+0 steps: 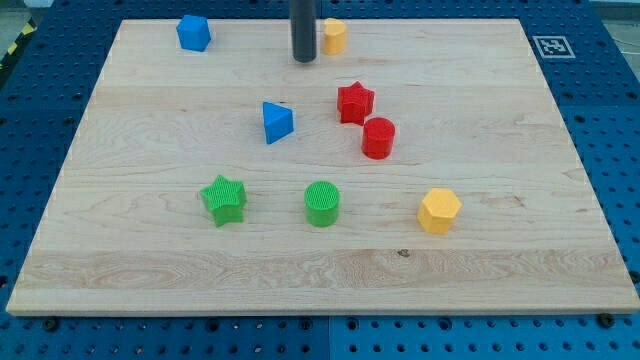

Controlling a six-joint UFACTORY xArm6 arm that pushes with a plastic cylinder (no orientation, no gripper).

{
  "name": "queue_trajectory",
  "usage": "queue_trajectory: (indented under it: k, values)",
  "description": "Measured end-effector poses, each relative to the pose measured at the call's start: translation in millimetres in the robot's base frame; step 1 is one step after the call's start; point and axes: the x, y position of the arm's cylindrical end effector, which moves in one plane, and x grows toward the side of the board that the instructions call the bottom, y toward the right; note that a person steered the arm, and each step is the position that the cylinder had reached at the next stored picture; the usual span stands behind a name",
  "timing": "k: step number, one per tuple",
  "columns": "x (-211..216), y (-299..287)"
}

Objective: Move the red star into the red circle

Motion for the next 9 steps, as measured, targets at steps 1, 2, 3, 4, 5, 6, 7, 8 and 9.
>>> queue_trajectory:
  k: [1,2,3,4,5,6,7,8,9]
  values:
    - [13,3]
    - [26,6]
    - [41,33]
    - [51,51]
    - [51,51]
    - [60,56]
    - [72,65]
    - [75,72]
    - [78,76]
